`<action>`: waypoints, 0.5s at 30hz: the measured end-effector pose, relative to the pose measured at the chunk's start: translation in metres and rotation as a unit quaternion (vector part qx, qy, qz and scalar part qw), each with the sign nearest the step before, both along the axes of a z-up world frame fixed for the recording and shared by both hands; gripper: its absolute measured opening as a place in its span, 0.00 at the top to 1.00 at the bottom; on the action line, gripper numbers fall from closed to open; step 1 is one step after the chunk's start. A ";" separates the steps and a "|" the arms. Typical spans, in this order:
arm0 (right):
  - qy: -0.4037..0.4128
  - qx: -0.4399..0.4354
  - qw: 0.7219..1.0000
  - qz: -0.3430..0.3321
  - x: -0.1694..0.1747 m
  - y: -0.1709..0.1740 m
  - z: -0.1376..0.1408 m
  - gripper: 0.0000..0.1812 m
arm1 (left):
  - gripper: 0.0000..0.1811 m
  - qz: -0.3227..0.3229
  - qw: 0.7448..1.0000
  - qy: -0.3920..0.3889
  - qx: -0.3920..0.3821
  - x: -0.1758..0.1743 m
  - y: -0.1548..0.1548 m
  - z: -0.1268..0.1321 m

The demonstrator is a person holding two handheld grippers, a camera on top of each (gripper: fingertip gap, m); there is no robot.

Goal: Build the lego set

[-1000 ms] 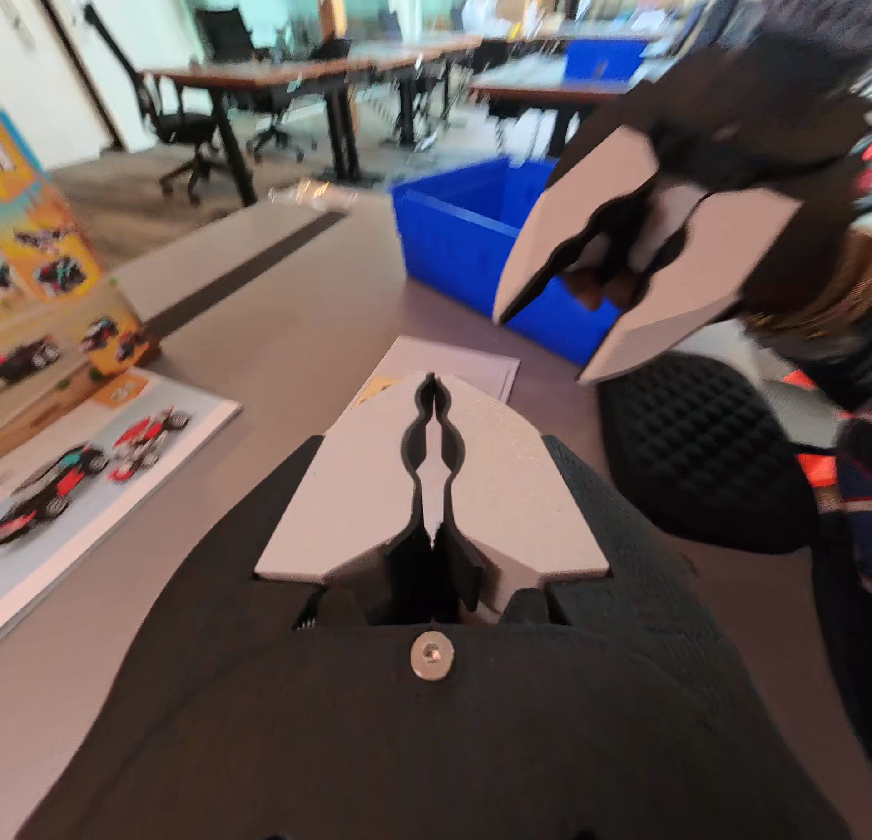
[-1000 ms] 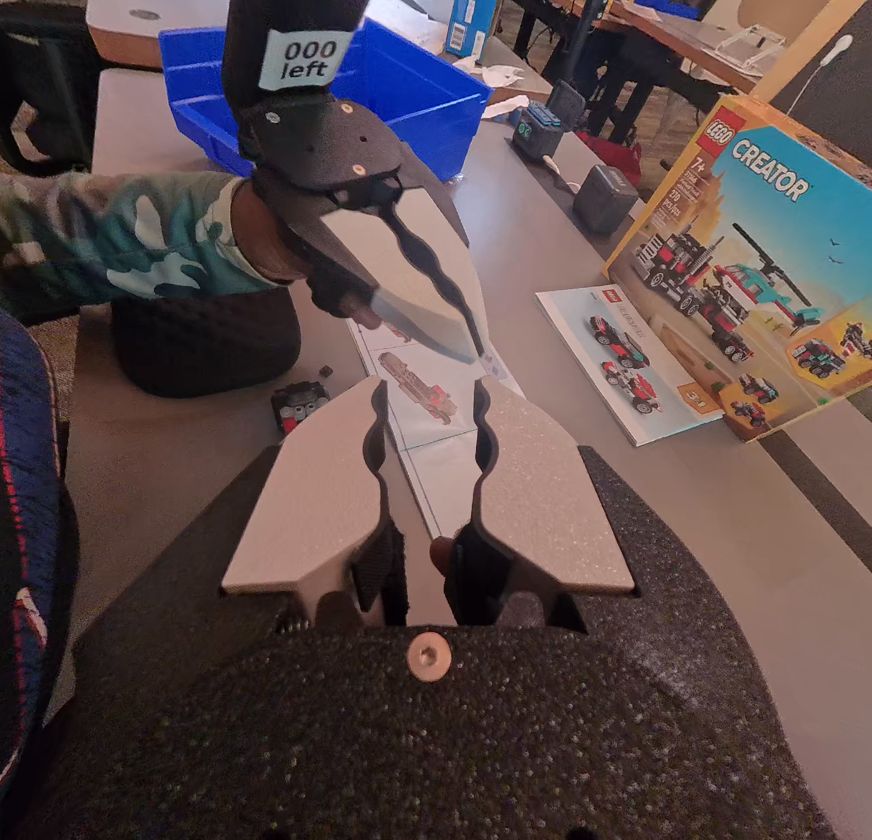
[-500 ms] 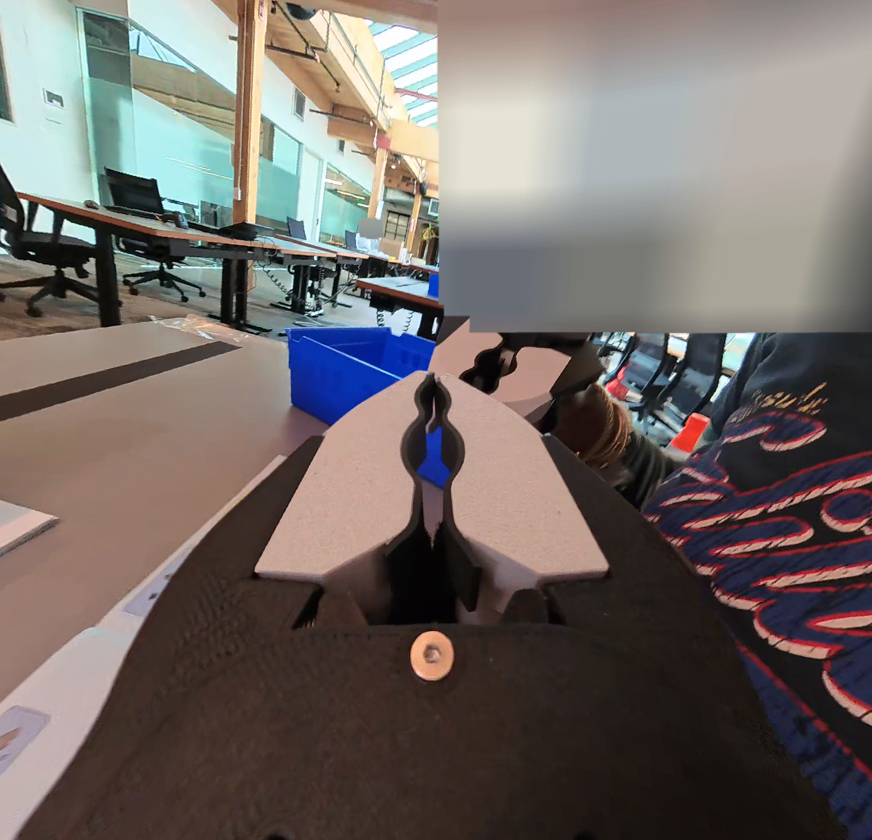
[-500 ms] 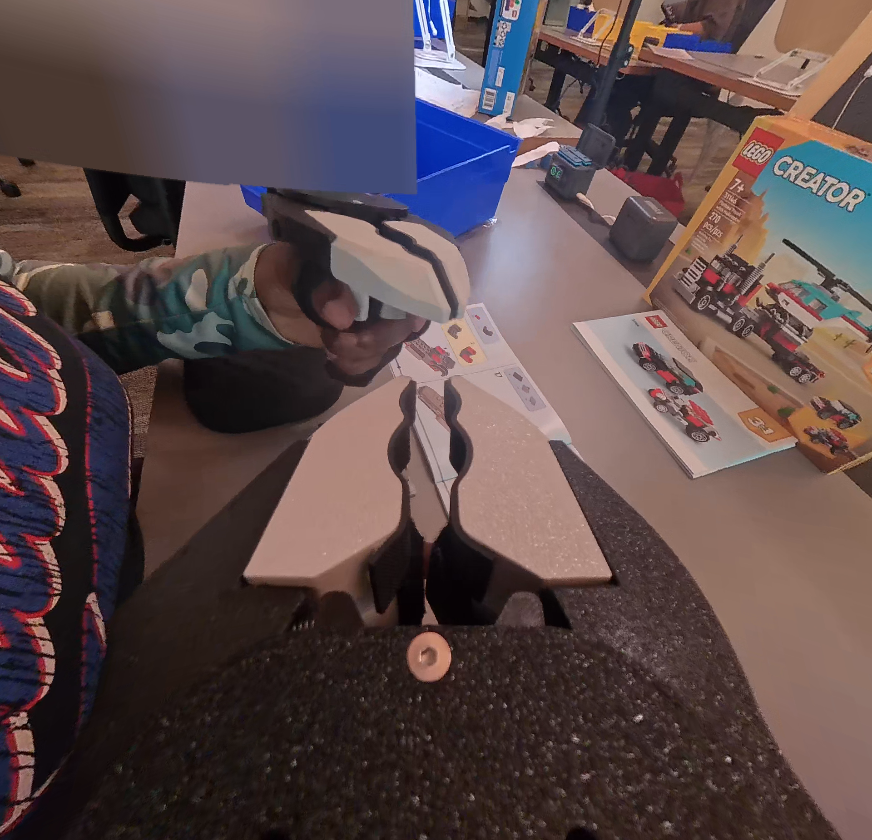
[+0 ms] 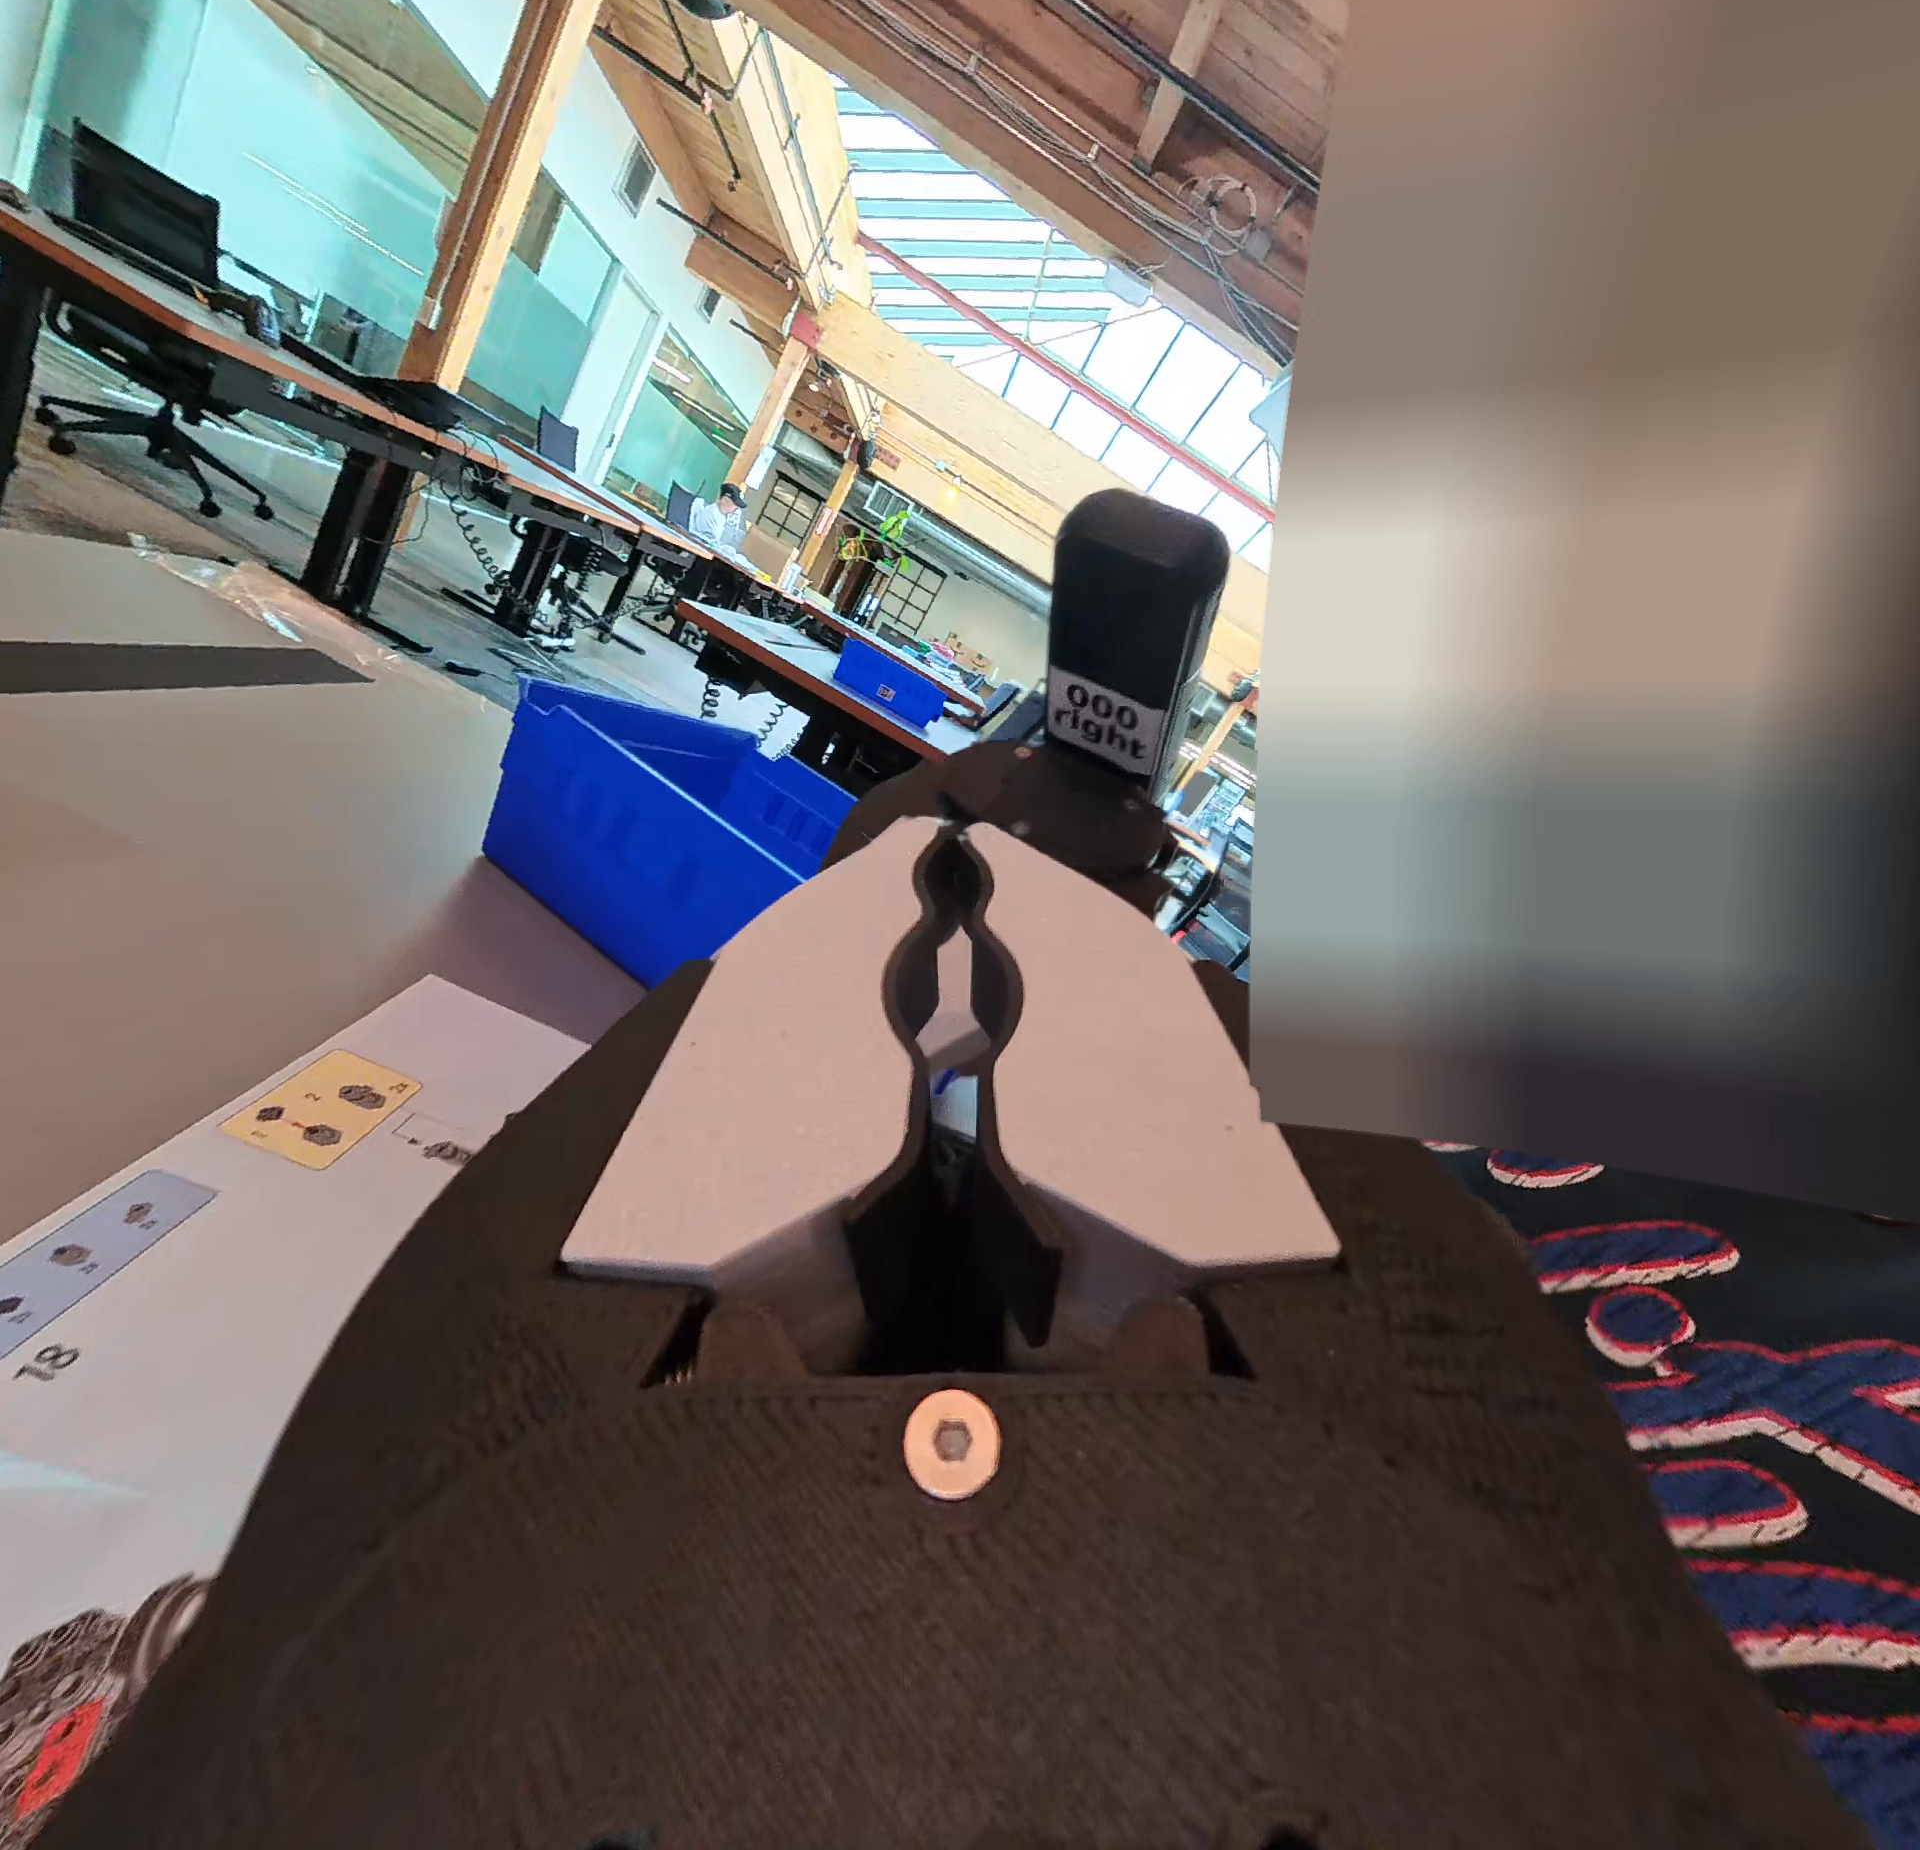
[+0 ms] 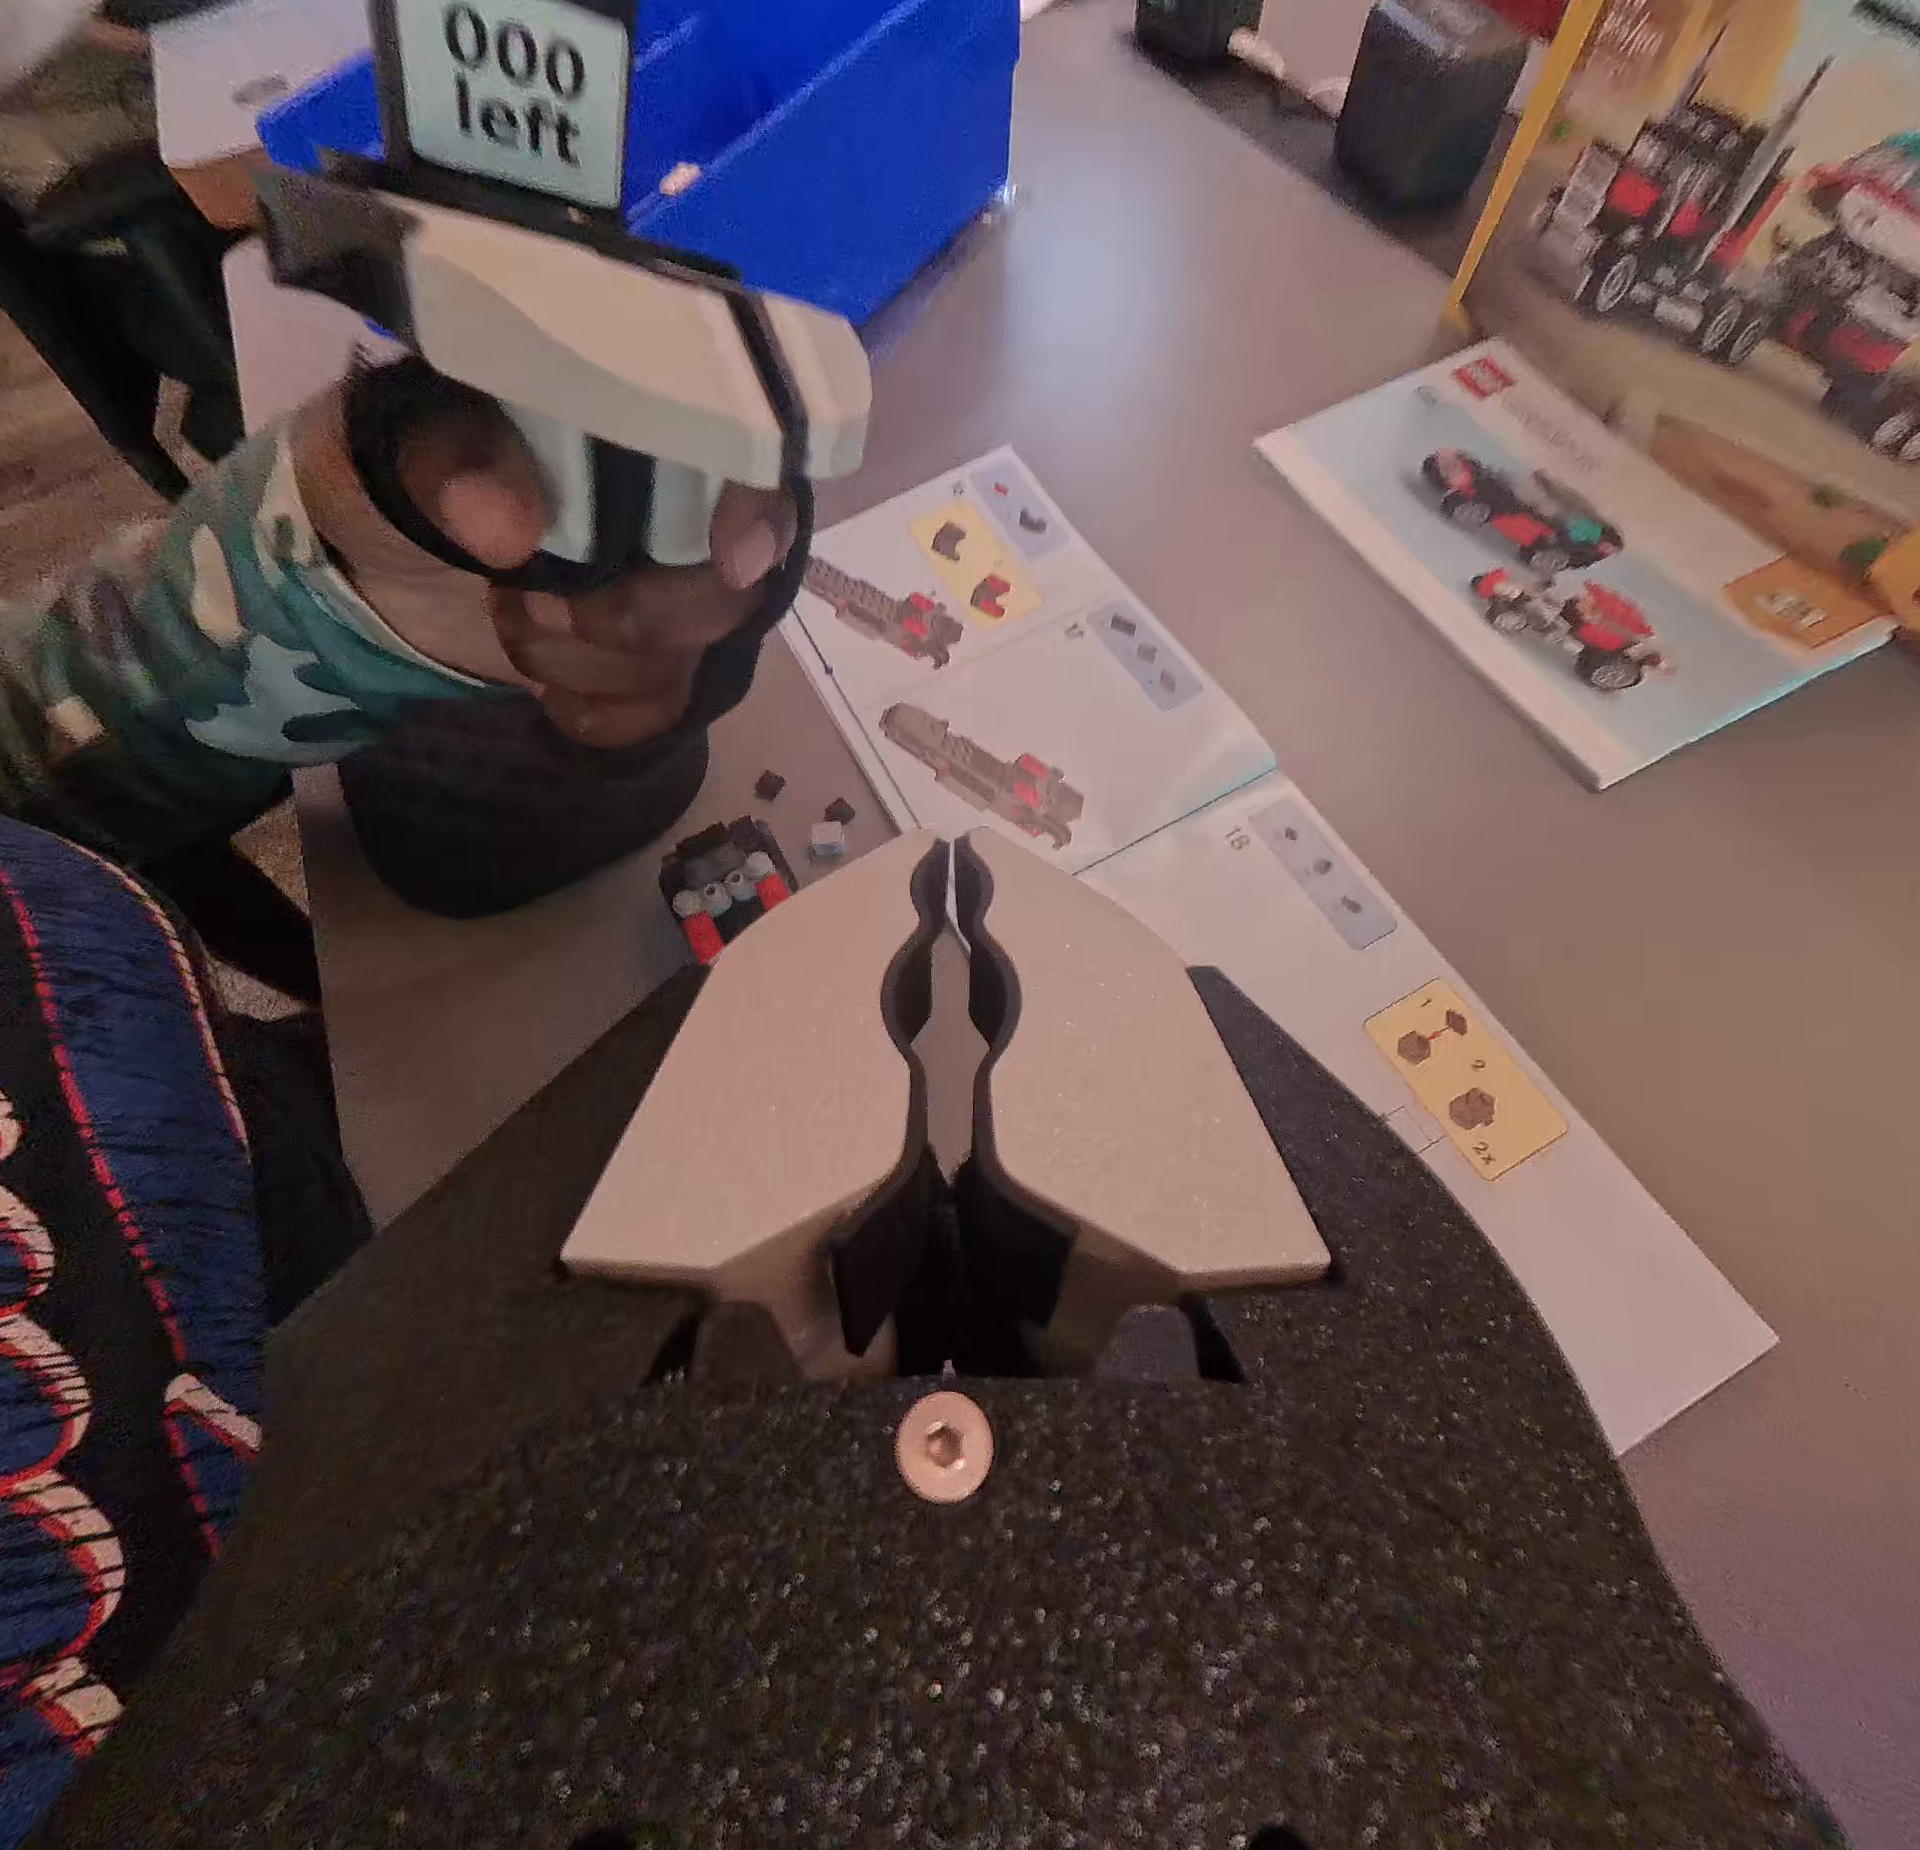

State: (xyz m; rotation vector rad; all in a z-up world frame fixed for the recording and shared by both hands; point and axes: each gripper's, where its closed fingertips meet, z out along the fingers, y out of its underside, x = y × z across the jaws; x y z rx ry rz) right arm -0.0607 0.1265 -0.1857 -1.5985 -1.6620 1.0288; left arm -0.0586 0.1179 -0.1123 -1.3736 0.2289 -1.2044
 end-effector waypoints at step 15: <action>-0.053 0.099 0.992 -0.051 -0.020 0.017 -0.003 0.99 | 1.00 -0.018 0.994 0.097 0.044 0.012 0.017 0.014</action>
